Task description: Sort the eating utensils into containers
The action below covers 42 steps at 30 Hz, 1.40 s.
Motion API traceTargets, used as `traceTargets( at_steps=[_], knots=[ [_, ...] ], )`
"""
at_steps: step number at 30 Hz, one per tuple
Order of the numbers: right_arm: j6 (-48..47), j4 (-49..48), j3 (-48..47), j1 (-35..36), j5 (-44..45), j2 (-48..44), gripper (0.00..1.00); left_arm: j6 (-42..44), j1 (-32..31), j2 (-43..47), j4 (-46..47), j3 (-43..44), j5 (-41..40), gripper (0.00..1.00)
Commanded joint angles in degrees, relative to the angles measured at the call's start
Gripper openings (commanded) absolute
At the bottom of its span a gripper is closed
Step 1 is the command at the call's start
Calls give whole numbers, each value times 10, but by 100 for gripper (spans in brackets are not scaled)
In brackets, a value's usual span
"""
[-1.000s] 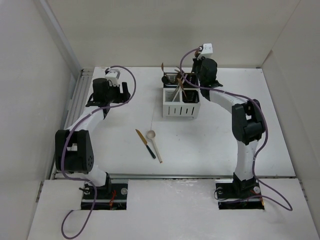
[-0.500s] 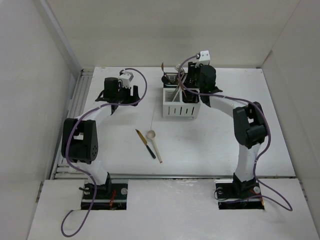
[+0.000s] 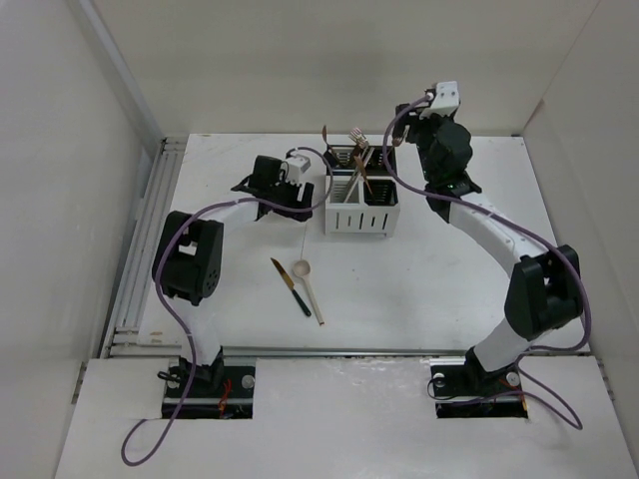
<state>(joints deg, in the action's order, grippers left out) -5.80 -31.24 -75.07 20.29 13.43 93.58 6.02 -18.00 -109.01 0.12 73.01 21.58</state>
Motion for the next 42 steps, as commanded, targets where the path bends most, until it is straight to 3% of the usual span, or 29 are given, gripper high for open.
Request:
traceTargets(
  at_steps=[1, 4, 10, 16, 21, 23, 34, 36, 38, 42],
  knots=[
    [-6, 11, 36, 2, 30, -31, 78, 5, -8, 0, -46, 25, -38, 68],
    [-6, 11, 62, 2, 38, -52, 79, 16, -34, -5, -61, 25, -54, 67],
    [-11, 16, 91, -16, 49, -81, 79, 17, -69, -23, -80, 12, -193, 64],
    [-11, 16, 115, -35, 49, -108, 79, 28, -99, -35, -73, 6, -247, 63],
    [-11, 16, 126, -46, 49, -128, 79, 14, -99, -53, -93, -1, -284, 40],
    [-11, 16, 132, -46, 49, -128, 79, 14, -99, -53, -93, -6, -284, 31],
    [-27, 16, 148, -63, 49, -152, 79, 16, -35, -106, -243, 113, -136, 35],
    [-33, 16, 153, -63, 55, -159, 79, 27, -35, -118, -252, 121, -129, 25],
    [-33, 16, 160, -63, 60, -170, 79, 27, -35, -124, -258, 128, -129, 3],
    [-39, 16, 171, -68, 66, -181, 79, 27, -35, -125, -258, 134, -129, 0]
  ],
)
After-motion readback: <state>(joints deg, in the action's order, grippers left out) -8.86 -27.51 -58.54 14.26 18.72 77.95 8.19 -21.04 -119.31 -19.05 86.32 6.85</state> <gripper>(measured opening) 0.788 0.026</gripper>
